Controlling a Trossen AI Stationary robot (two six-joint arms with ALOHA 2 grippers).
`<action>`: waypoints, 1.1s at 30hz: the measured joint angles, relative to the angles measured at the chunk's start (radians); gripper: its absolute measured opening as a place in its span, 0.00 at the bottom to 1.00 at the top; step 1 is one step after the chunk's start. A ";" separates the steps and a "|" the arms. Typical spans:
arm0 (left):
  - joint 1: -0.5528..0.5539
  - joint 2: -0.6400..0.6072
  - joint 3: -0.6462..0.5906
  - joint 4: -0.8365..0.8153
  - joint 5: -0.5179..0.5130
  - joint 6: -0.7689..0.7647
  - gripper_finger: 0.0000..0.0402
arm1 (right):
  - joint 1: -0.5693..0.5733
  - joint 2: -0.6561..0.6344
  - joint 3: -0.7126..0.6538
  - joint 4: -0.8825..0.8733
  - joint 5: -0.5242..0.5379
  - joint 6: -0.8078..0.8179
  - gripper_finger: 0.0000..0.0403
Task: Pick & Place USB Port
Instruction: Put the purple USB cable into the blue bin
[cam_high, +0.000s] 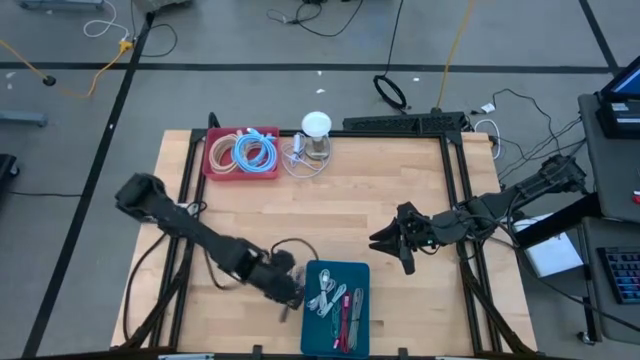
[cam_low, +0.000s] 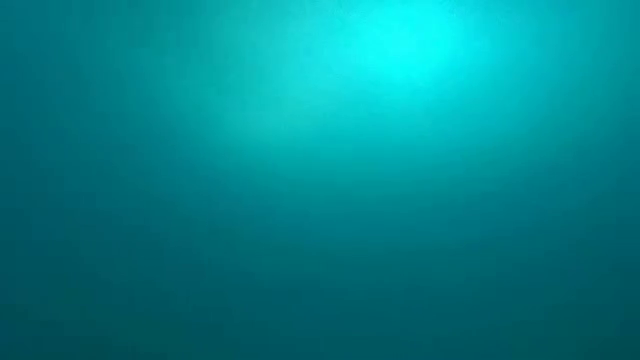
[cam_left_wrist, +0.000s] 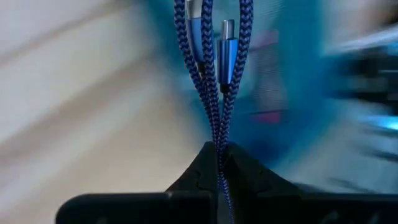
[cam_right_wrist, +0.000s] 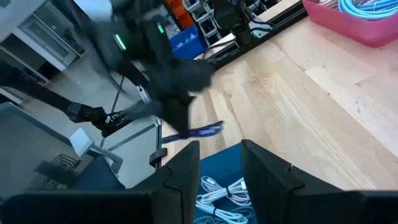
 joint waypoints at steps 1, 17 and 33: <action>0.006 -0.025 0.001 0.074 -0.017 0.010 0.02 | 0.000 0.000 0.000 0.000 0.000 0.000 0.28; 0.002 0.151 0.088 0.286 0.042 -0.046 0.02 | 0.000 0.000 -0.001 0.006 0.004 -0.016 0.28; -0.010 0.232 0.199 0.192 0.046 0.005 0.13 | 0.000 0.000 -0.001 0.007 0.005 -0.016 0.28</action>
